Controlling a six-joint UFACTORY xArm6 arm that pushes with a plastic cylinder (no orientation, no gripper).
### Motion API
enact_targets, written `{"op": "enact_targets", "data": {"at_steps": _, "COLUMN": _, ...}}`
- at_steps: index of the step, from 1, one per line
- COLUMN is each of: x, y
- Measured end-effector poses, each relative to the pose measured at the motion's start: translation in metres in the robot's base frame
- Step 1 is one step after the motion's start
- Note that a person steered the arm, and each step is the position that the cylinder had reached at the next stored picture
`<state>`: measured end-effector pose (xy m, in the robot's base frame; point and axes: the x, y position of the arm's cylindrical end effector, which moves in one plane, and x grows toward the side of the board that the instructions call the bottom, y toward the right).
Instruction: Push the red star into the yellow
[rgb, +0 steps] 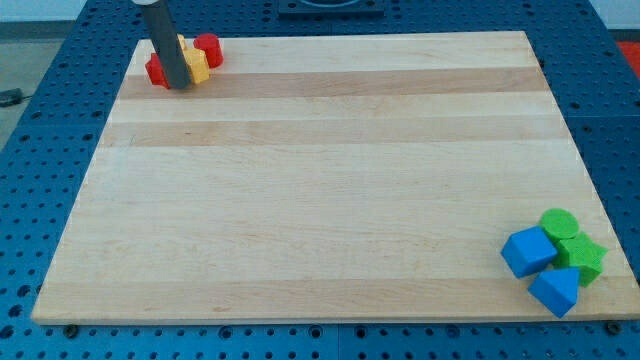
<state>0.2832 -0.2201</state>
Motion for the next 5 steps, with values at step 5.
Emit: {"op": "enact_targets", "data": {"at_steps": 5, "x": 0.052, "y": 0.041}}
